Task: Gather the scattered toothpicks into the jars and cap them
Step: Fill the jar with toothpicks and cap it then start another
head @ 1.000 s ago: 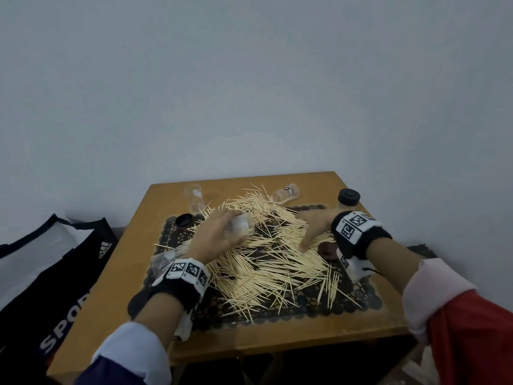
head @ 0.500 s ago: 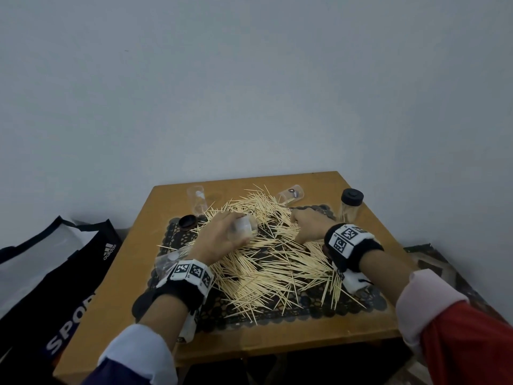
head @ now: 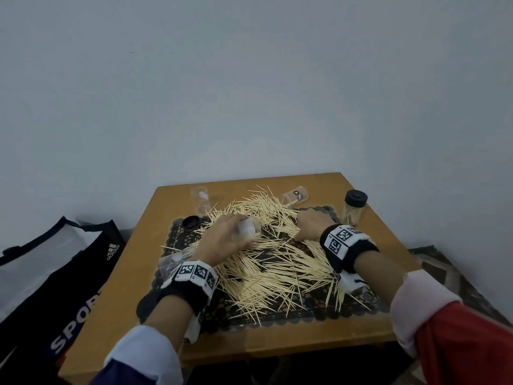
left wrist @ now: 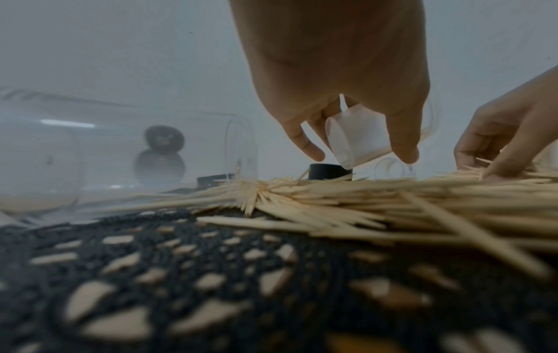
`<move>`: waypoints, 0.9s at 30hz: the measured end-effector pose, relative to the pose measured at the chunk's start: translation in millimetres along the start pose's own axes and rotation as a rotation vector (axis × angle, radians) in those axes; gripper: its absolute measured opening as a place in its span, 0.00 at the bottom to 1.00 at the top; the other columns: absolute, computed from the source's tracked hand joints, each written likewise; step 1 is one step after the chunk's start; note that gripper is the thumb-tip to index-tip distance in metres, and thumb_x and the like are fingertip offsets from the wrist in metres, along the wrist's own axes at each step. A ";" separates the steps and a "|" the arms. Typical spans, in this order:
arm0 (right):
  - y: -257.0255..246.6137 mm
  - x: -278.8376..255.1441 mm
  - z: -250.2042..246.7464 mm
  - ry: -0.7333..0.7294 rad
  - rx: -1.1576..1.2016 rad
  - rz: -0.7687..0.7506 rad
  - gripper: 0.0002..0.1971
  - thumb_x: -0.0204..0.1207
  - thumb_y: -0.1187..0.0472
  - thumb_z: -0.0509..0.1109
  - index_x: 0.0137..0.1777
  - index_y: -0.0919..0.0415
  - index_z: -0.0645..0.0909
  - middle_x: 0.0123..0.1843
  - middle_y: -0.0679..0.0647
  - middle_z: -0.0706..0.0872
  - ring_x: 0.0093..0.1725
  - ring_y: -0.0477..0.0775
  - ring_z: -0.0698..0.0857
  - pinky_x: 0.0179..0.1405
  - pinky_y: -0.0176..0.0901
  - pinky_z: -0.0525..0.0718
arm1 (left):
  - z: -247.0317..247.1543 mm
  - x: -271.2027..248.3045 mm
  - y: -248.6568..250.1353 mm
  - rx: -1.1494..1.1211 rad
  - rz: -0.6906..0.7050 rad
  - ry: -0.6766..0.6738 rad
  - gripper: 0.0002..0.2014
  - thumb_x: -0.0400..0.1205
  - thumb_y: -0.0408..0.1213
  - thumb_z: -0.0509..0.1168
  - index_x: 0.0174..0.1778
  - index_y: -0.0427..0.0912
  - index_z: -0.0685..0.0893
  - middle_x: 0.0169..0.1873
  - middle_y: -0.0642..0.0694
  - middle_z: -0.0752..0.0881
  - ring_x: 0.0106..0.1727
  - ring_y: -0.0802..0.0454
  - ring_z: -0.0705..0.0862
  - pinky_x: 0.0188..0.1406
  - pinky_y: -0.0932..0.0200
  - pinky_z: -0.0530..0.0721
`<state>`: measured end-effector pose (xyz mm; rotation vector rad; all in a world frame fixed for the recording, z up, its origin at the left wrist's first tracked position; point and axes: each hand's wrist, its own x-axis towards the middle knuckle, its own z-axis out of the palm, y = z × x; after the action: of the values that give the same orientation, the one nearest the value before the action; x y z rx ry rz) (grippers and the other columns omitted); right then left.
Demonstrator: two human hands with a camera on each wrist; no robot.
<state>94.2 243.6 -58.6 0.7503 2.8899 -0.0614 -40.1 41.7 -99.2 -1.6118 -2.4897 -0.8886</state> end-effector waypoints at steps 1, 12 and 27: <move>-0.4 0.0 0.1 -0.017 -0.025 -0.018 0.19 0.77 0.55 0.71 0.32 0.57 0.65 0.33 0.50 0.73 0.40 0.55 0.77 0.28 0.41 0.71 | 0.0 -0.2 0.3 0.000 -0.002 0.000 0.31 0.76 0.54 0.74 0.71 0.41 0.78 0.60 0.47 0.83 0.59 0.51 0.77 0.60 0.52 0.78; -5.8 0.3 11.8 -0.037 -0.048 -0.016 0.12 0.83 0.63 0.60 0.60 0.66 0.80 0.60 0.61 0.85 0.58 0.61 0.84 0.55 0.51 0.84 | 1.3 -0.2 -1.3 -0.006 -0.056 -0.024 0.34 0.74 0.60 0.72 0.72 0.44 0.76 0.62 0.49 0.81 0.58 0.54 0.77 0.62 0.50 0.80; -4.4 0.4 7.4 -0.115 0.185 -0.069 0.13 0.87 0.64 0.53 0.66 0.69 0.71 0.63 0.64 0.81 0.54 0.58 0.78 0.48 0.43 0.71 | 2.0 1.7 2.4 -0.045 -0.091 -0.033 0.33 0.76 0.60 0.71 0.70 0.42 0.77 0.56 0.49 0.84 0.48 0.56 0.81 0.48 0.60 0.83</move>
<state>92.7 239.4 -66.0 0.6521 2.8256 -0.3726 -38.3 44.8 -99.3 -1.5499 -2.6024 -0.9427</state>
